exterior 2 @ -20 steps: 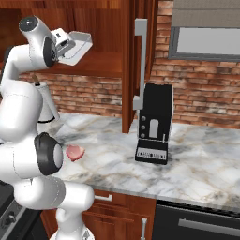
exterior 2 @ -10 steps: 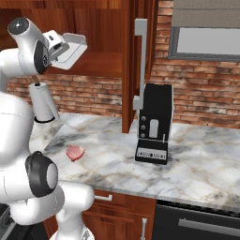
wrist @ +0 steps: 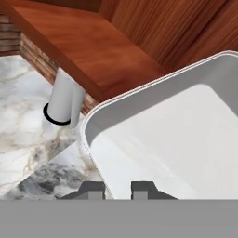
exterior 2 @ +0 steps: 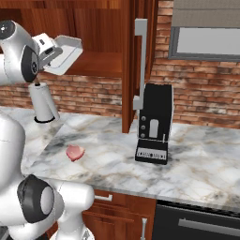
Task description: Retrieve the tupperware from the cabinet, then place the raw meat into the tupperware to avoid contamination.
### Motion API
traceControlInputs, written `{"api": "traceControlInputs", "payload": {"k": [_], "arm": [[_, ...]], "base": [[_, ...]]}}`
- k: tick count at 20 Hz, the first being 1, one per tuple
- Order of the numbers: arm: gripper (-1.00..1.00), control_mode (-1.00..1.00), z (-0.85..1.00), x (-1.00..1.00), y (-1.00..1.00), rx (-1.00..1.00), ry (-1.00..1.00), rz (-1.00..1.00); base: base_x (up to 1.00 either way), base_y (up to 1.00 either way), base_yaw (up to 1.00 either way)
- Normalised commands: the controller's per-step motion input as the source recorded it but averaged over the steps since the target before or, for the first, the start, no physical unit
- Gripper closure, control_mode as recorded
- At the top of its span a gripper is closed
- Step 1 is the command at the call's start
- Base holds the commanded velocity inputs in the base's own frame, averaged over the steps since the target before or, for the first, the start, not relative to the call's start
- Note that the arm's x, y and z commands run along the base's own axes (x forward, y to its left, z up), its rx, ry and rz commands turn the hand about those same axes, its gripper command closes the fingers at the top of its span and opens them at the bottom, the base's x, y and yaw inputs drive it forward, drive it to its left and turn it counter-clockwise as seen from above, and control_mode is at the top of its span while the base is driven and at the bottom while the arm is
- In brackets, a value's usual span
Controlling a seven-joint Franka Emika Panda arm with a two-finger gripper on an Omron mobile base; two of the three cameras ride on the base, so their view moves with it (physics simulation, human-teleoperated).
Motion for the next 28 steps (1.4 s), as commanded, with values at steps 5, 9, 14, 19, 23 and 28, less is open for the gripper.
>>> {"api": "traceControlInputs", "payload": {"k": [5,9,14,19,23,28], "arm": [[1.0,-1.0,0.04,-0.6,-0.09,0.0,0.0,0.0],[1.0,-1.0,0.02,-0.6,-0.13,0.0,0.0,0.0],[1.0,-1.0,0.0,-0.6,-0.13,0.0,0.0,0.0],[1.0,-1.0,0.0,-0.57,-0.19,0.0,0.0,0.0],[1.0,-1.0,0.0,-0.58,-0.2,0.0,0.0,0.0],[1.0,-1.0,0.0,-0.59,-0.23,0.0,0.0,0.0]], "base": [[0.0,0.0,0.0],[0.0,0.0,0.0],[0.0,0.0,0.0],[0.0,0.0,0.0],[0.0,0.0,0.0],[0.0,0.0,0.0]]}}
